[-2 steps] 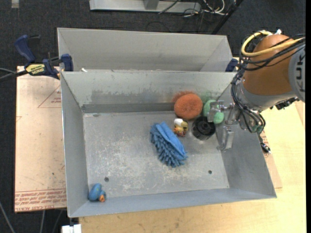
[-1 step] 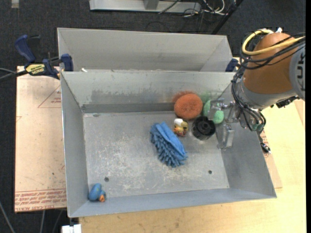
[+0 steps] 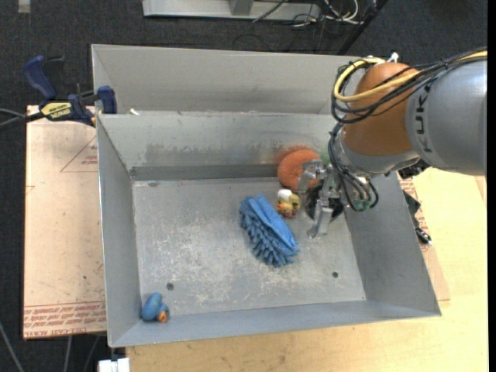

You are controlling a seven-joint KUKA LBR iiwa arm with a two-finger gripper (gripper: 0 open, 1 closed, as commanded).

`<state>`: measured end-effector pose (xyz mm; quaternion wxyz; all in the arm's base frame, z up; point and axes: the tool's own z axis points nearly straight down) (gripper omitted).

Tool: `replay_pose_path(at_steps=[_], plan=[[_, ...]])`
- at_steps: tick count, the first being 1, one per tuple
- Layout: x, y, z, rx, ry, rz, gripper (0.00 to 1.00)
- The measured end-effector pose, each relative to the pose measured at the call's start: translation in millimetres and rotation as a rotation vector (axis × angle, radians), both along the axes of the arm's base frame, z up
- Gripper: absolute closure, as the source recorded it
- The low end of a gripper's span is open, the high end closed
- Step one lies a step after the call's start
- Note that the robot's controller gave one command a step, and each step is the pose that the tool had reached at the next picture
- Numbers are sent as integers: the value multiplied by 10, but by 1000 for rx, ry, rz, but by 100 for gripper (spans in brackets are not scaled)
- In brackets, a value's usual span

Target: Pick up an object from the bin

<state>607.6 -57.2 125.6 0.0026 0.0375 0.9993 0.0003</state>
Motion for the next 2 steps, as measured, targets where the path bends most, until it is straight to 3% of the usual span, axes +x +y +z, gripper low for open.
replay_pose_path(at_steps=[1,2], plan=[[441,121,10,2,2,-96,0],[-118,668,33,1,1,-75,0]])
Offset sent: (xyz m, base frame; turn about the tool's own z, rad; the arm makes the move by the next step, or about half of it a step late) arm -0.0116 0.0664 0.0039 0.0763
